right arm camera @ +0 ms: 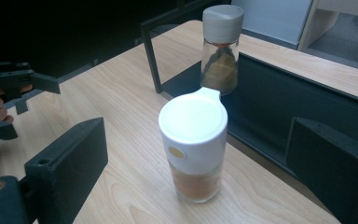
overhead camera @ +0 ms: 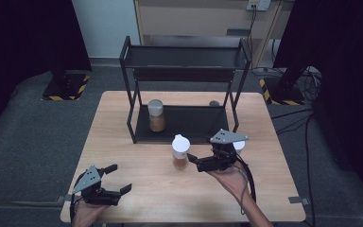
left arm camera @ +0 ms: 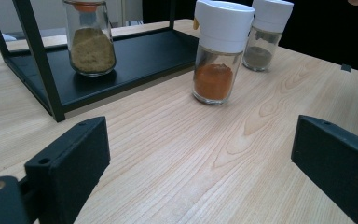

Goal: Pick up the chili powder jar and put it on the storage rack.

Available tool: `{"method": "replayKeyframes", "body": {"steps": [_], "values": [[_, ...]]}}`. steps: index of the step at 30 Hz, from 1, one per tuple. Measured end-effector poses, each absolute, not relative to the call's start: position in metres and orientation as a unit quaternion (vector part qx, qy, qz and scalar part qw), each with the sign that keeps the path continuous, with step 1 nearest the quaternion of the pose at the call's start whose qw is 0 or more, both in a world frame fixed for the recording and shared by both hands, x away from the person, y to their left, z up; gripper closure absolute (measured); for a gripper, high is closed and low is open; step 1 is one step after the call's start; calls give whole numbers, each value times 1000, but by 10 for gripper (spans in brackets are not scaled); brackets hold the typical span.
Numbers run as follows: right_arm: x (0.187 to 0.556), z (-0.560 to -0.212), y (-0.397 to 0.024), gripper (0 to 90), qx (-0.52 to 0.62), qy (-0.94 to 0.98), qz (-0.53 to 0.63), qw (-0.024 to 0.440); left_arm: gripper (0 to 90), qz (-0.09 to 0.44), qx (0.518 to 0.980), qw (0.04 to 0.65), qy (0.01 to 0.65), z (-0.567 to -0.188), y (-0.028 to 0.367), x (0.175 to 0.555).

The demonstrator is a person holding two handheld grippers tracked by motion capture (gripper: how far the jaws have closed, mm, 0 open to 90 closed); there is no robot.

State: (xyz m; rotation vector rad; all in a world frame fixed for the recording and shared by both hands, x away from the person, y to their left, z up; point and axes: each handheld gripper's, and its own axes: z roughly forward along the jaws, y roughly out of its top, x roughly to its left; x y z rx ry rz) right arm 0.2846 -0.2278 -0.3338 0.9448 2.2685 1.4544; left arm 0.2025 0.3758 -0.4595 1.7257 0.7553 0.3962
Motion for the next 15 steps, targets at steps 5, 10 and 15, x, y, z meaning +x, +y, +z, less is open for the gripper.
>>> {"method": "replayKeyframes", "body": {"steps": [5, 10, 15], "values": [[294, -335, -216, 63, 327, 793, 495, 139, 33, 169, 736, 571, 322, -459, 376, 202], [302, -339, -207, 65, 330, 797, 488, 133, 33, 168, 735, 572, 323, -460, 376, 203], [308, -342, -198, 66, 332, 801, 481, 131, 34, 168, 734, 573, 324, -460, 377, 203]]}}
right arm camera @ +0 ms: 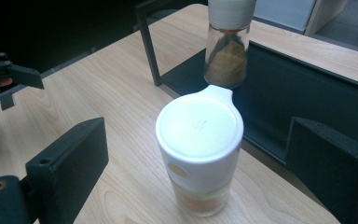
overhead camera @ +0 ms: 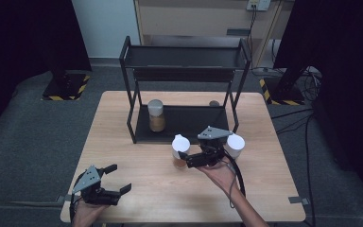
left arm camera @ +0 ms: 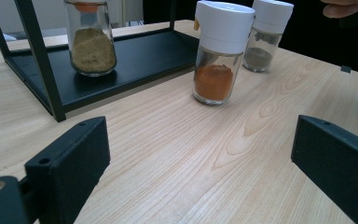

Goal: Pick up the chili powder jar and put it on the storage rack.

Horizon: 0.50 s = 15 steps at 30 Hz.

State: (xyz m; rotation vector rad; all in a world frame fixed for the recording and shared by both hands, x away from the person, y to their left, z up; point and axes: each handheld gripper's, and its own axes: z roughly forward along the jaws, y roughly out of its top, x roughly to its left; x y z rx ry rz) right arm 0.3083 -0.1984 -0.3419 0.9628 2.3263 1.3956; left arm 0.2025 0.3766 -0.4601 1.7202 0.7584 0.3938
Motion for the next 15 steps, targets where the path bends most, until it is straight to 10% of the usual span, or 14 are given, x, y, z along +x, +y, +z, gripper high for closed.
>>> {"method": "replayKeyframes", "body": {"steps": [15], "values": [[325, -356, -166, 86, 338, 815, 452, 133, 36, 165, 733, 575, 324, -461, 378, 203]]}}
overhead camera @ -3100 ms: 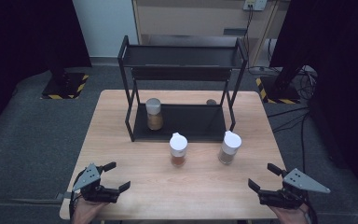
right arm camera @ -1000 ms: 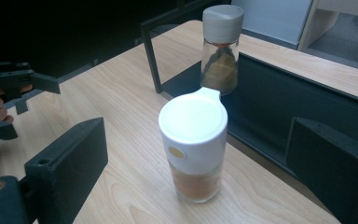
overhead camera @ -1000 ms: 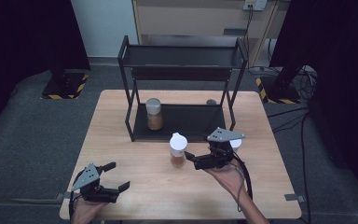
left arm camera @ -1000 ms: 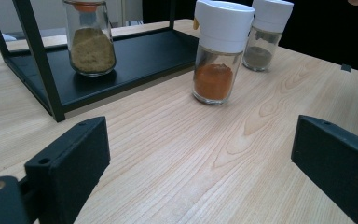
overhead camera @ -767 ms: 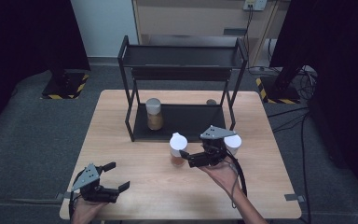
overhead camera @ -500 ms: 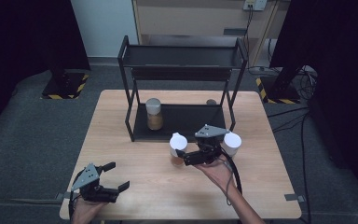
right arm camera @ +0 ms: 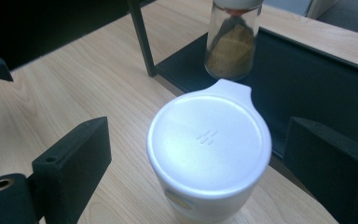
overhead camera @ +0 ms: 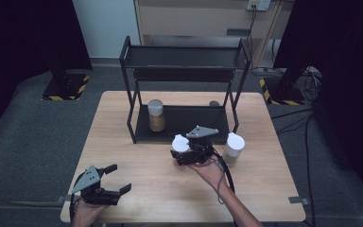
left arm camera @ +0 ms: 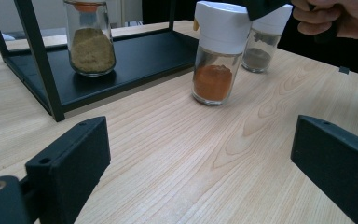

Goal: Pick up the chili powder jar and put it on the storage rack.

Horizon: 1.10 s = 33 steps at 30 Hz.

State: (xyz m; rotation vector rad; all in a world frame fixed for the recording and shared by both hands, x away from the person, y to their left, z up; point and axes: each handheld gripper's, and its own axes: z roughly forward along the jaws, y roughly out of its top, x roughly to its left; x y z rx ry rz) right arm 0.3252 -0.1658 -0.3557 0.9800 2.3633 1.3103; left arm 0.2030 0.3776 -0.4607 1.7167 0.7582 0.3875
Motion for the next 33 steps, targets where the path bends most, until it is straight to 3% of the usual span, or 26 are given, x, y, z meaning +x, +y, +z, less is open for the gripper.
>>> {"method": "replayKeyframes", "body": {"steps": [17, 25, 33], "values": [[324, -372, -136, 186, 355, 818, 419, 171, 37, 164, 732, 577, 323, -461, 379, 203], [317, -380, -130, 307, 360, 812, 418, 193, 37, 165, 731, 578, 324, -462, 379, 203], [314, -382, -129, 312, 357, 810, 420, 198, 38, 164, 731, 578, 324, -462, 380, 203]]}}
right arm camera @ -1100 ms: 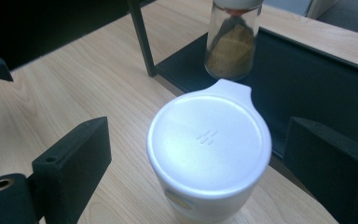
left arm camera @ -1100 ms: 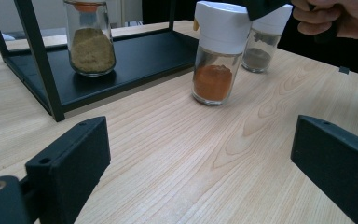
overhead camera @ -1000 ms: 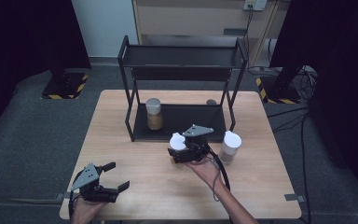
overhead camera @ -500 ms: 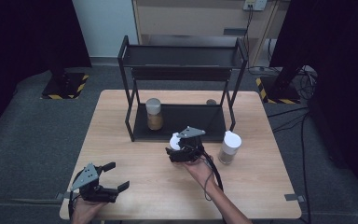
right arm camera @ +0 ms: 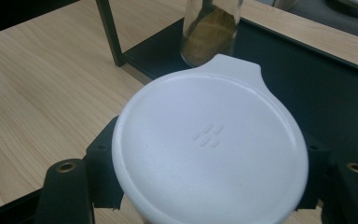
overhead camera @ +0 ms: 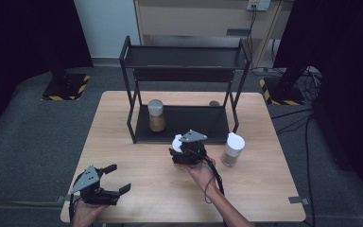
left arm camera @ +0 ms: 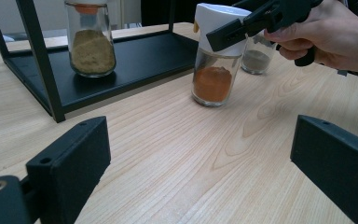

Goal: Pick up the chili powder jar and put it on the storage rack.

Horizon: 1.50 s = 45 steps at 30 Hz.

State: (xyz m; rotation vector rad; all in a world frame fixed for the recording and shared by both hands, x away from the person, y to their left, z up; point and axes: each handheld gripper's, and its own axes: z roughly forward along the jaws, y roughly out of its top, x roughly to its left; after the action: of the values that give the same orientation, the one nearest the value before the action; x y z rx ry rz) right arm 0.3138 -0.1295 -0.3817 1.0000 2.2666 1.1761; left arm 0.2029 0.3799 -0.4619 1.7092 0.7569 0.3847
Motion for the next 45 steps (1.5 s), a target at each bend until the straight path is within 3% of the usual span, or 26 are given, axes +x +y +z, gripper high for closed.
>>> {"method": "replayKeyframes", "body": {"steps": [22, 45], "values": [[311, -349, -133, 314, 329, 819, 426, 199, 38, 164, 731, 578, 324, -462, 381, 203], [353, -307, -134, 314, 347, 802, 435, 216, 38, 162, 731, 578, 325, -462, 382, 203]]}}
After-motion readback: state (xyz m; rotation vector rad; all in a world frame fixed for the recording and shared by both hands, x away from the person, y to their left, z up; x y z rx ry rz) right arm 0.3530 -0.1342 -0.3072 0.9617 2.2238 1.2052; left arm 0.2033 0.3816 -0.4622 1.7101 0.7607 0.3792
